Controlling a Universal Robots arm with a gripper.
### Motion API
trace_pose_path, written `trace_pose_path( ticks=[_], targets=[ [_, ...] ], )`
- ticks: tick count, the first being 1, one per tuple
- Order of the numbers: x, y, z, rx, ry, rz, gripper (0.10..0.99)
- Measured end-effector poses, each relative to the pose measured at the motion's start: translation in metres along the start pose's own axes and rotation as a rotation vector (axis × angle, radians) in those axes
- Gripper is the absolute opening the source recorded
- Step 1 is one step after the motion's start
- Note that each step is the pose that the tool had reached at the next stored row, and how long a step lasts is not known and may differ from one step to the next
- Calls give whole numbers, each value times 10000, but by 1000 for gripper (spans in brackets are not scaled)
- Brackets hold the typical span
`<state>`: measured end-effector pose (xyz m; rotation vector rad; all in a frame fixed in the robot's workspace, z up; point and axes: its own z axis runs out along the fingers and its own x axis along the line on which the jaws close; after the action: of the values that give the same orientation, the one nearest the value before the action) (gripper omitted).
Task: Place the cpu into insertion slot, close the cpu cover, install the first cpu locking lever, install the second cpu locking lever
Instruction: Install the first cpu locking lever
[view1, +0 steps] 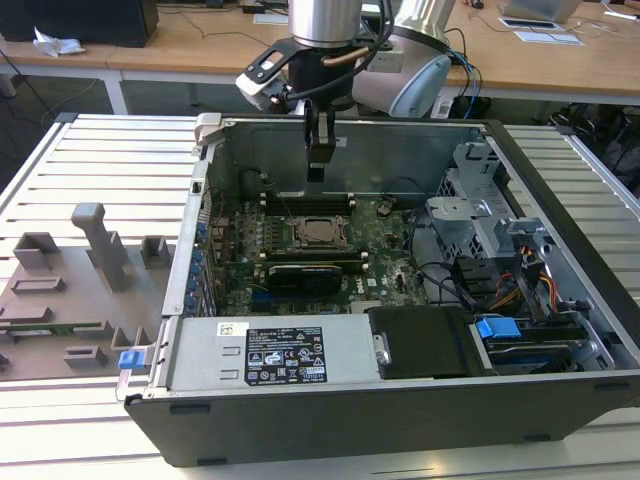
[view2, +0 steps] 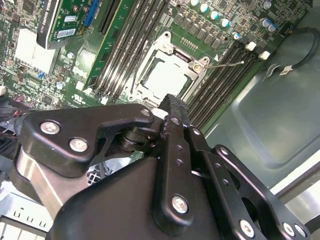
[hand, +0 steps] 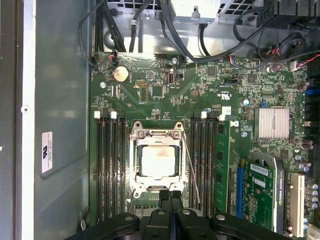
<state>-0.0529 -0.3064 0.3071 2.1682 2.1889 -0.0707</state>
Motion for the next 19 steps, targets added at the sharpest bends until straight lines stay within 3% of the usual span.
trace_pose_path(
  ticks=[3, 8, 19],
  targets=[
    [0, 0, 0, -9, 1, -124, 106],
    [0, 0, 0, -81, 11, -1092, 106],
    [0, 0, 0, -194, 24, -2599, 106]
  ],
)
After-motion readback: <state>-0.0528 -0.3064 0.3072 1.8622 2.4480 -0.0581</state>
